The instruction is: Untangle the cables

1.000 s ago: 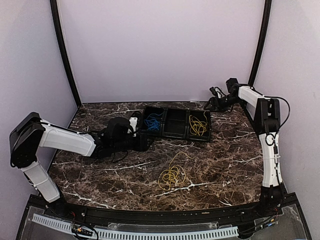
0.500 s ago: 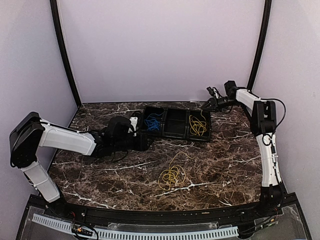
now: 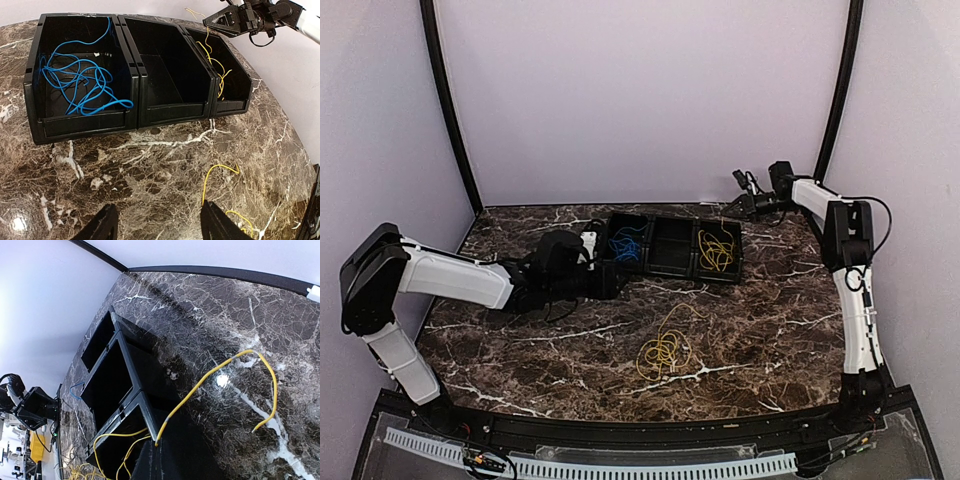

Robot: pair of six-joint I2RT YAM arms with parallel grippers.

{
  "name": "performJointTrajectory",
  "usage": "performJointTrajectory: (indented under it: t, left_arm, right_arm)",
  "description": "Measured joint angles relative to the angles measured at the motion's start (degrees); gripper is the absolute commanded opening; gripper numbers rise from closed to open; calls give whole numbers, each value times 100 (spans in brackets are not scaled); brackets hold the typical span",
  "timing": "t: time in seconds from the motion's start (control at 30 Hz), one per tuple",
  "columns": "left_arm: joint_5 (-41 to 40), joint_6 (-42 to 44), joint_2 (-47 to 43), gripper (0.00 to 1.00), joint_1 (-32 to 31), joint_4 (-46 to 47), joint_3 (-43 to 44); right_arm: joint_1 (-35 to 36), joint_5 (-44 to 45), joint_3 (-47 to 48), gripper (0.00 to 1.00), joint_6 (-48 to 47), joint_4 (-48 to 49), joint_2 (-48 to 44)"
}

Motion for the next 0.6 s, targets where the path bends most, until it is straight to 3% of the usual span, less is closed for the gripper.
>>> performJointTrajectory:
  t: [0.17,0.4,0.6]
  left_arm:
    - [0,-22,2,58,-9,0,0]
    - [4,-42,9,58,-15,11,0]
    - [20,-57,22,59,-22,37,0]
  right_arm:
    - [0,-24,-564,0,-190,-70,-398]
    - [39,153,-1965,0,-557,-133,-1880]
    - [232,452,-2321,0,-1005,-468,-2120]
